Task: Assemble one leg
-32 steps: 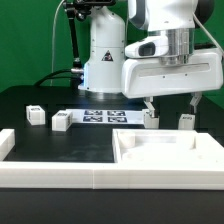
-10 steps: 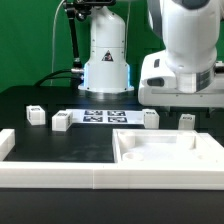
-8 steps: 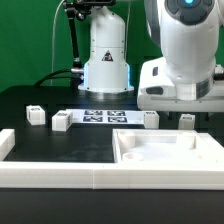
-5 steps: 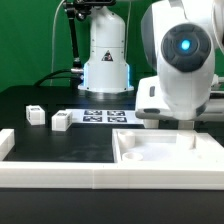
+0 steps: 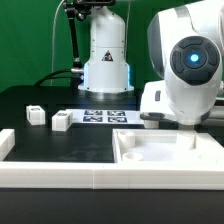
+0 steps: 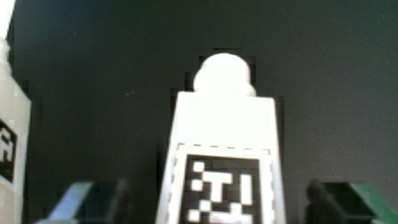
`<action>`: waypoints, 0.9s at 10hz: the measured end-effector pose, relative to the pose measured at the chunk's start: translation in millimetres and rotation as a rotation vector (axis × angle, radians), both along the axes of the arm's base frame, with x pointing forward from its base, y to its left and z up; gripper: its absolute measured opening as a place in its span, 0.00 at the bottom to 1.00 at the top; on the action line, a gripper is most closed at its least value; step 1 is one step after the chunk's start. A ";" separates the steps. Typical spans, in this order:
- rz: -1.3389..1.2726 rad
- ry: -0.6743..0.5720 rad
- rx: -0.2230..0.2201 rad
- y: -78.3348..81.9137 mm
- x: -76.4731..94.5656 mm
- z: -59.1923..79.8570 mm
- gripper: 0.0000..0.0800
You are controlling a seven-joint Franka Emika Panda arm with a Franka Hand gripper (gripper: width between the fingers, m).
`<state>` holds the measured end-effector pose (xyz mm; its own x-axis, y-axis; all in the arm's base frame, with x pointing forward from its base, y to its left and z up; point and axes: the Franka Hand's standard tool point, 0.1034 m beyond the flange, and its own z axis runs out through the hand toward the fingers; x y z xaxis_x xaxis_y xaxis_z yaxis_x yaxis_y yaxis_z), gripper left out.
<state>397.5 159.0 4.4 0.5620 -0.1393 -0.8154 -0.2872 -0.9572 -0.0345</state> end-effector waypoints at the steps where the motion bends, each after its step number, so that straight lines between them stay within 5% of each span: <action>1: 0.000 0.000 0.000 0.0 0.0 0.0 0.49; 2: 0.000 0.000 0.000 0.0 0.0 0.0 0.36; 7: 0.000 0.000 0.000 0.0 0.1 0.5 0.36; 9: 0.002 0.003 0.009 -3.0 7.4 19.1 0.36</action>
Offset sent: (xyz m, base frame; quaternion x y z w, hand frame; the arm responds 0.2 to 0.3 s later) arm 0.0000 0.0000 0.0000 0.0000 0.0000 0.0000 1.0000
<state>404.8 156.0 23.5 0.5595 -0.1303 -0.8185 -0.2851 -0.9575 -0.0425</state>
